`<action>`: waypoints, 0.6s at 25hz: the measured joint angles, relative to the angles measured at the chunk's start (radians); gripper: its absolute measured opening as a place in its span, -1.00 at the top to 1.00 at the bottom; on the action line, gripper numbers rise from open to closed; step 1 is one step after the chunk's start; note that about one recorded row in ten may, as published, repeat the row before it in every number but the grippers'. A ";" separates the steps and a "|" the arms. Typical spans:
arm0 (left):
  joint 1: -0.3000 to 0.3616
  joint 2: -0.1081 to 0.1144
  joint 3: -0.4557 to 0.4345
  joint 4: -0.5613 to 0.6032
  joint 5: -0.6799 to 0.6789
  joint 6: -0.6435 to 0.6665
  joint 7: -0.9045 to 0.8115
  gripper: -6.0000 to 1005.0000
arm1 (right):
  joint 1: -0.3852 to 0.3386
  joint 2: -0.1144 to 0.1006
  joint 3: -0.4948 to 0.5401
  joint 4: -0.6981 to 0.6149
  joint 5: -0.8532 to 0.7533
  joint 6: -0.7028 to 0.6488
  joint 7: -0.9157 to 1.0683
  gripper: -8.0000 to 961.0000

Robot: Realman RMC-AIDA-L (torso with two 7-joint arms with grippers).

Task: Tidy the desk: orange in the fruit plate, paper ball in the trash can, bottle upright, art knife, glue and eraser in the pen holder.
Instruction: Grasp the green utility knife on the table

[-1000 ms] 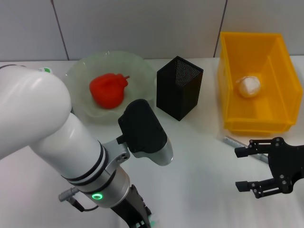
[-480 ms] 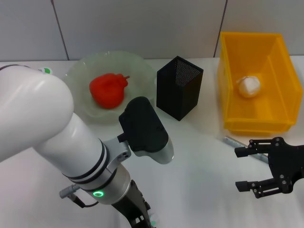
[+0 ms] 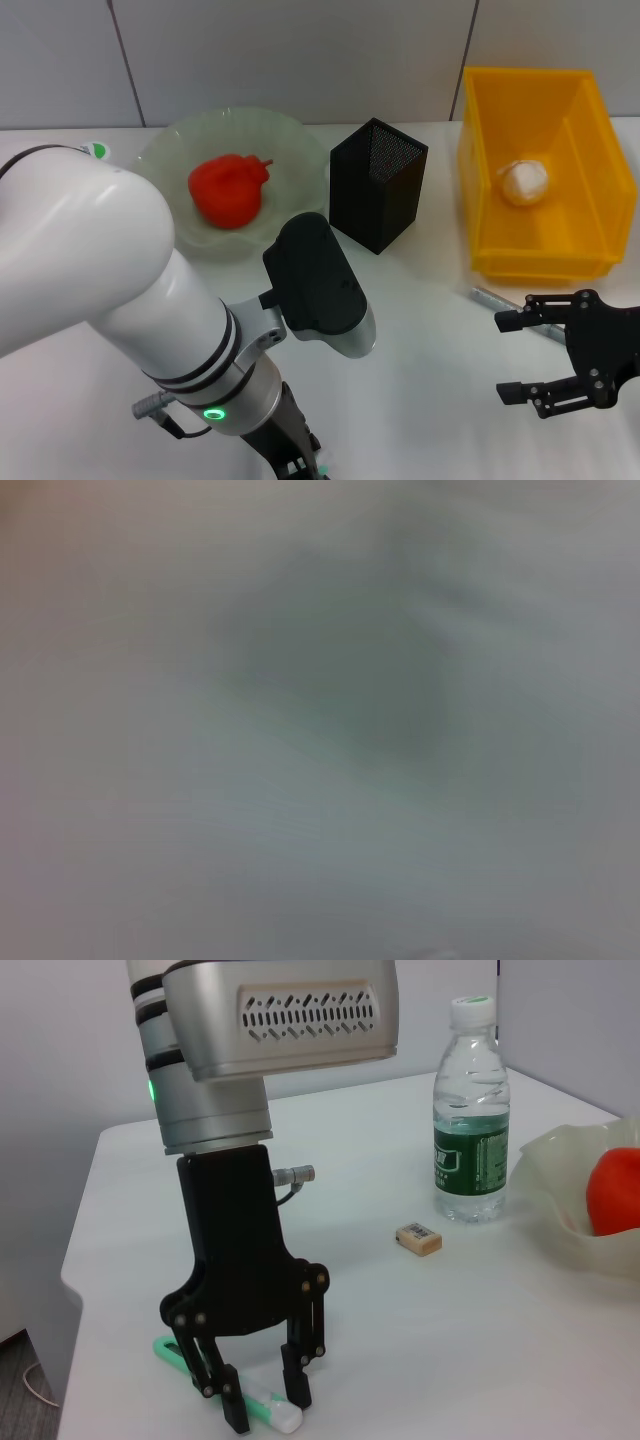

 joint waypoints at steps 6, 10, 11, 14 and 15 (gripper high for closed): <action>0.002 0.000 0.003 0.003 0.010 -0.008 0.006 0.17 | -0.002 0.000 0.000 0.000 0.000 0.000 -0.003 -0.72; 0.000 0.000 0.013 0.001 0.025 -0.018 0.006 0.19 | -0.002 0.000 0.000 0.000 0.000 0.000 -0.004 -0.72; -0.001 0.000 0.015 0.001 0.025 -0.020 0.006 0.20 | -0.002 0.000 0.000 0.000 0.000 0.000 -0.004 -0.72; -0.001 0.000 0.017 0.003 0.025 -0.021 0.006 0.26 | -0.002 0.000 0.000 0.000 0.000 0.000 -0.004 -0.72; -0.001 0.000 0.017 0.004 0.025 -0.021 0.006 0.31 | -0.002 0.000 0.000 0.000 0.000 0.000 -0.004 -0.72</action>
